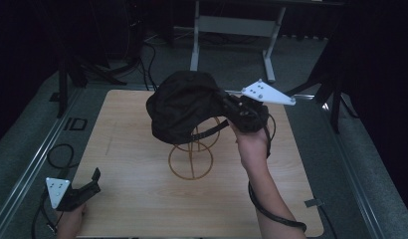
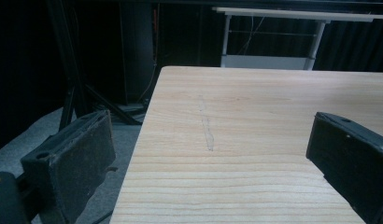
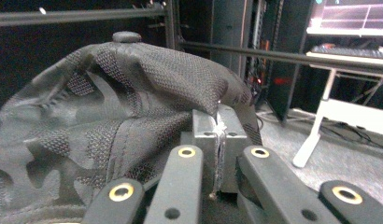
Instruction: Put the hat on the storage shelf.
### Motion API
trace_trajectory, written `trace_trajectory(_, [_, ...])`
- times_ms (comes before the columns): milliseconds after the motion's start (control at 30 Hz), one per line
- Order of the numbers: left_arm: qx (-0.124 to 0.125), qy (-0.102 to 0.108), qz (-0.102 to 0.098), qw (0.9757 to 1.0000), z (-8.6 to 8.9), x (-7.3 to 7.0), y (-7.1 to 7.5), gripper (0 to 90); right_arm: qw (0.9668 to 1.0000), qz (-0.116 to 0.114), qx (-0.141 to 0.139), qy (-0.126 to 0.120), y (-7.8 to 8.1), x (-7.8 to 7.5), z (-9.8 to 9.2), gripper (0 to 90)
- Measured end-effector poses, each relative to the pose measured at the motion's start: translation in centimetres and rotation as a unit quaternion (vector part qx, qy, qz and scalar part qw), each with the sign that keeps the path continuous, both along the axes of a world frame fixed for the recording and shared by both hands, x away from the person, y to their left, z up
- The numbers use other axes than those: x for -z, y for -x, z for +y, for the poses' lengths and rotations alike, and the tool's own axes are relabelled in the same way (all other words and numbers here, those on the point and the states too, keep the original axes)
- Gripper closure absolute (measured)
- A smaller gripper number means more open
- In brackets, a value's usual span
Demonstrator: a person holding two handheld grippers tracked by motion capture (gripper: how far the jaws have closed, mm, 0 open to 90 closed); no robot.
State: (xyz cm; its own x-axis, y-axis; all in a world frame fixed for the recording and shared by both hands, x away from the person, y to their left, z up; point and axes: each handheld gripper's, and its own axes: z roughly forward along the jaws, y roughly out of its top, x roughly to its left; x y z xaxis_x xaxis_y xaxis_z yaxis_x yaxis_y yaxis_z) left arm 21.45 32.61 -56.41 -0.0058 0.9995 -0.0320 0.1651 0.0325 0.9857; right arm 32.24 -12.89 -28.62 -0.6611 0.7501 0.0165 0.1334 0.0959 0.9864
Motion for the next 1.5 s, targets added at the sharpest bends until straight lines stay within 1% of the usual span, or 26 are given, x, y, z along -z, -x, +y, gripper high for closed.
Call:
trace_trajectory(133, [0.001,0.000,0.000,1.0000,0.0,0.0,0.0,1.8,0.9998,0.008,0.010,0.016,-0.1,2.0,0.1,89.0])
trace_trajectory(300, [0.000,0.000,-0.001,1.0000,0.0,0.0,0.0,1.8,0.9993,0.024,0.015,0.023,-0.5,4.2,-0.1,89.0])
trace_trajectory(433, [0.001,0.000,0.000,1.0000,0.0,0.0,0.0,1.8,0.9987,0.038,0.016,0.028,-0.9,5.5,-0.4,89.0])
trace_trajectory(500, [0.001,0.000,0.001,1.0000,0.0,0.0,0.0,1.8,0.9986,0.045,0.010,0.027,-1.1,6.1,-0.5,88.9])
trace_trajectory(667, [0.001,0.000,0.000,1.0000,0.0,0.0,0.0,1.8,0.9974,0.062,0.000,0.037,-1.2,7.3,-0.7,88.9])
trace_trajectory(700, [0.001,0.000,0.000,1.0000,0.0,0.0,0.0,1.8,0.9973,0.062,0.000,0.039,-1.2,7.5,-0.7,88.9])
trace_trajectory(767, [0.001,-0.001,0.001,1.0000,0.0,0.0,0.0,1.7,0.9969,0.067,-0.011,0.041,-1.2,7.9,-0.8,88.8])
trace_trajectory(1033, [0.001,-0.001,0.002,1.0000,0.0,0.0,0.0,1.8,0.9950,0.083,-0.023,0.050,-1.2,9.0,-1.3,88.7])
trace_trajectory(1067, [0.000,-0.001,0.001,1.0000,0.0,0.0,0.0,1.8,0.9947,0.085,-0.028,0.052,-1.3,9.1,-1.3,88.7])
trace_trajectory(1200, [0.000,-0.001,0.001,1.0000,0.0,0.0,0.0,1.8,0.9942,0.089,-0.033,0.051,-1.4,9.2,-1.3,88.2])
trace_trajectory(1267, [0.000,-0.001,0.001,1.0000,0.0,0.0,0.0,1.7,0.9941,0.089,-0.037,0.049,-1.4,9.1,-1.3,85.0])
trace_trajectory(1367, [0.000,-0.001,0.001,1.0000,0.0,0.0,0.0,1.8,0.9942,0.091,-0.043,0.038,-1.4,9.1,-1.4,77.8])
trace_trajectory(1433, [0.000,-0.001,0.002,1.0000,0.0,0.0,0.0,1.8,0.9938,0.093,-0.049,0.035,-1.5,9.2,-1.4,76.6])
trace_trajectory(1500, [0.001,-0.001,0.002,1.0000,0.0,0.0,0.0,1.7,0.9935,0.093,-0.054,0.038,-1.4,9.2,-1.2,75.5])
